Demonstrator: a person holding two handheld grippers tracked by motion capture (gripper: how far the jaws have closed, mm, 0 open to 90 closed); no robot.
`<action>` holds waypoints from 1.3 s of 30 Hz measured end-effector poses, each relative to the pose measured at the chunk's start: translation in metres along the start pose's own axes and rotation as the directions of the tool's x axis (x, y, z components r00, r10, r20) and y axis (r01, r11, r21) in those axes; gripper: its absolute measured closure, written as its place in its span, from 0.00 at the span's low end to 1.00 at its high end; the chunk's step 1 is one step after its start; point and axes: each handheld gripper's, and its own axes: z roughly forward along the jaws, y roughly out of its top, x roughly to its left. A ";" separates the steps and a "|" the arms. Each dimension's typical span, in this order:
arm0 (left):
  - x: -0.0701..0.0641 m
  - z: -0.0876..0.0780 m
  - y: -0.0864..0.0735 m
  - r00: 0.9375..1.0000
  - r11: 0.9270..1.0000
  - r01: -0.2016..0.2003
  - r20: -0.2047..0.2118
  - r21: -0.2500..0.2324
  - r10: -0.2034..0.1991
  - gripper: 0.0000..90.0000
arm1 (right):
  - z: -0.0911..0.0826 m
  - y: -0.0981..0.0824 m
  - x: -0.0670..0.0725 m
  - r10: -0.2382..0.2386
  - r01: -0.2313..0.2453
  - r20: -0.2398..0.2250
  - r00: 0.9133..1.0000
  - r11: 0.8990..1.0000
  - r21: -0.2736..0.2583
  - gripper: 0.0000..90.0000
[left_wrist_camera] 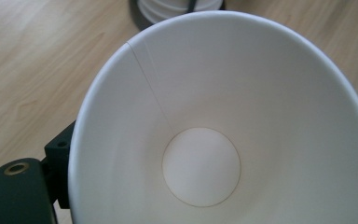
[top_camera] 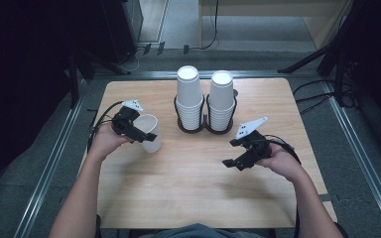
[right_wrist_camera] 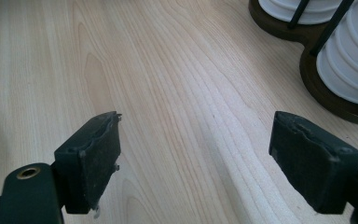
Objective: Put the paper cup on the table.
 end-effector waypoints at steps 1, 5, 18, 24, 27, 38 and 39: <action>0.002 0.000 -0.002 1.000 1.000 0.006 -0.015 0.004 -0.006 0.11 | 0.000 0.000 0.000 0.001 -0.002 0.000 1.000 1.000 0.001 0.18; 0.010 0.000 -0.007 0.996 1.000 0.016 -0.088 0.017 -0.014 0.10 | 0.000 -0.001 0.001 0.000 0.000 0.003 1.000 1.000 0.006 0.18; 0.033 0.001 -0.016 0.987 0.995 0.090 -0.129 -0.040 -0.094 0.09 | -0.001 -0.007 0.002 0.007 -0.008 0.007 1.000 1.000 0.010 0.18; 0.028 0.004 -0.016 0.985 0.997 0.068 -0.159 -0.033 -0.073 0.07 | -0.002 -0.008 0.003 0.009 -0.009 0.005 1.000 1.000 0.005 0.18; 0.027 0.005 -0.014 0.985 0.996 0.078 -0.149 -0.031 -0.082 0.01 | -0.002 -0.008 0.003 0.007 -0.007 0.008 1.000 1.000 0.005 0.18; 0.028 -0.002 -0.014 0.990 0.990 0.116 -0.068 -0.075 -0.121 0.00 | -0.003 -0.007 0.003 0.004 -0.004 0.012 1.000 1.000 0.002 0.18; 0.028 -0.003 -0.013 0.991 0.990 0.115 -0.062 -0.081 -0.120 0.00 | -0.003 -0.007 0.003 0.005 -0.005 0.012 1.000 1.000 0.003 0.18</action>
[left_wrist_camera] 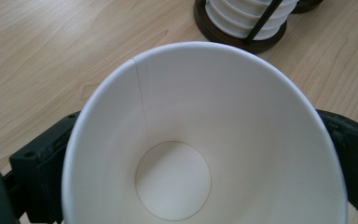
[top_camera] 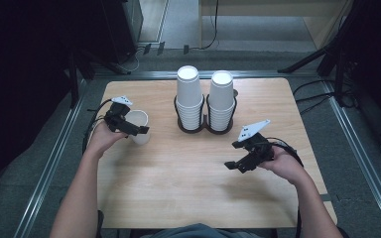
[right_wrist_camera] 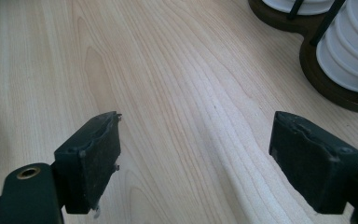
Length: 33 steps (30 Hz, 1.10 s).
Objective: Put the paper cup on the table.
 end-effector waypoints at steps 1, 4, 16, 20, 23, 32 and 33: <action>0.000 -0.001 0.000 1.000 1.000 0.001 0.003 -0.006 -0.001 0.00 | 0.000 0.000 0.000 0.000 0.000 -0.001 1.000 1.000 0.000 0.18; -0.003 -0.006 0.003 1.000 1.000 -0.002 0.004 -0.023 0.002 0.00 | 0.000 0.000 0.001 0.000 0.000 -0.003 1.000 1.000 0.003 0.18; -0.008 -0.029 0.010 1.000 0.999 0.010 -0.004 -0.043 -0.011 0.00 | 0.000 0.002 0.002 -0.004 0.004 -0.005 1.000 1.000 0.001 0.18; -0.012 -0.035 0.013 0.999 0.999 0.011 -0.039 -0.034 -0.012 0.00 | 0.000 0.002 0.002 -0.003 0.003 -0.006 1.000 1.000 0.000 0.18; -0.015 -0.040 0.016 0.999 0.999 0.021 -0.027 -0.049 -0.022 0.00 | 0.000 0.003 0.002 -0.005 0.005 -0.008 1.000 1.000 -0.001 0.18; -0.037 -0.047 0.024 0.998 1.000 0.011 -0.057 -0.026 -0.012 0.00 | 0.001 0.008 -0.001 -0.006 0.006 -0.015 1.000 1.000 -0.009 0.18; -0.040 -0.046 0.024 0.998 1.000 0.012 -0.060 -0.023 -0.013 0.00 | 0.001 0.008 -0.002 -0.011 0.011 -0.013 1.000 1.000 -0.014 0.18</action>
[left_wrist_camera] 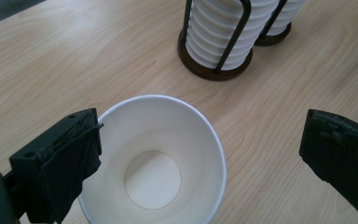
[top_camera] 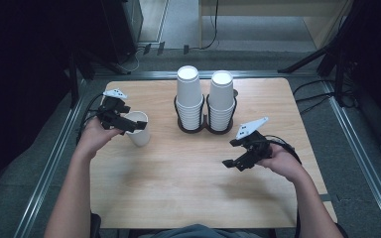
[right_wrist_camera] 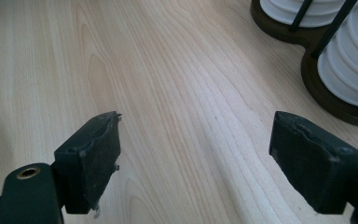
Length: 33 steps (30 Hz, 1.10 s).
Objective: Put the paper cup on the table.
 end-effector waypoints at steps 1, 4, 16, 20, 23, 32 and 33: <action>-0.002 0.001 0.000 1.000 1.000 0.002 0.002 0.009 -0.002 0.00 | 0.000 0.001 0.000 -0.003 0.003 0.000 1.000 1.000 0.000 0.18; -0.008 0.004 0.001 1.000 0.999 0.023 -0.010 0.024 -0.022 0.00 | 0.000 0.003 -0.002 -0.005 0.005 -0.003 1.000 1.000 -0.006 0.18; -0.034 0.007 -0.001 0.998 1.000 -0.014 0.059 0.019 0.012 0.00 | 0.000 0.006 -0.005 -0.007 0.007 -0.006 1.000 1.000 -0.011 0.18; -0.043 0.011 0.000 0.997 0.999 -0.040 0.069 0.028 0.038 0.00 | 0.001 0.005 -0.006 -0.008 0.008 -0.003 1.000 1.000 0.005 0.18; -0.048 0.013 0.000 0.996 0.999 -0.043 0.076 0.018 0.041 0.00 | 0.002 0.005 -0.005 -0.012 0.012 -0.003 1.000 1.000 0.005 0.18; -0.066 0.026 0.003 0.990 0.996 -0.086 0.109 0.003 0.085 0.00 | 0.004 0.004 -0.004 -0.018 0.018 -0.001 1.000 1.000 0.017 0.18; -0.068 0.028 0.004 0.989 0.995 -0.095 0.111 0.007 0.094 0.00 | 0.005 0.003 -0.005 -0.020 0.020 0.000 1.000 1.000 0.020 0.18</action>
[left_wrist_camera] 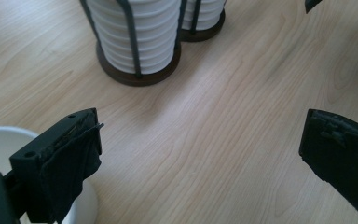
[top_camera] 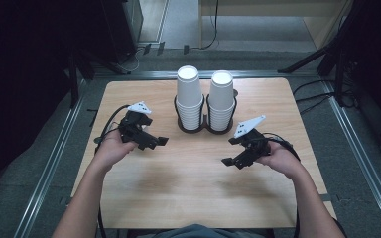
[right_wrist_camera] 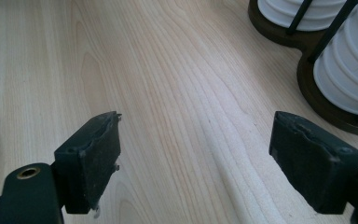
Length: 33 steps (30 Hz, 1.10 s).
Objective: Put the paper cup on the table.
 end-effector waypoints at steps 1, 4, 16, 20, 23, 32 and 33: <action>-0.003 0.003 0.001 1.000 1.000 -0.007 0.003 0.001 0.007 0.00 | 0.001 0.000 0.000 -0.003 0.003 0.000 1.000 1.000 0.001 0.18; -0.008 0.010 0.003 1.000 1.000 -0.022 0.014 0.003 0.021 0.00 | 0.003 0.001 0.001 -0.002 0.002 -0.001 1.000 1.000 0.011 0.18; -0.028 0.040 0.002 0.998 0.997 -0.067 0.011 0.026 0.067 0.00 | 0.008 0.003 0.005 -0.017 0.017 -0.002 1.000 1.000 0.001 0.18; -0.035 0.048 0.002 0.995 0.995 -0.097 0.014 0.038 0.097 0.00 | 0.009 0.002 0.005 -0.012 0.012 0.008 1.000 1.000 -0.005 0.18; -0.041 0.053 0.002 0.994 0.993 -0.107 0.023 0.040 0.106 0.00 | 0.010 0.003 0.007 -0.020 0.020 0.008 1.000 1.000 -0.007 0.18; -0.055 0.069 0.002 0.987 0.986 -0.161 0.039 0.049 0.159 0.00 | 0.014 0.003 0.009 -0.036 0.036 0.015 0.999 0.999 0.007 0.18; -0.056 0.070 0.002 0.986 0.985 -0.164 0.039 0.050 0.162 0.00 | 0.014 0.003 0.010 -0.035 0.035 0.017 0.999 0.999 0.008 0.18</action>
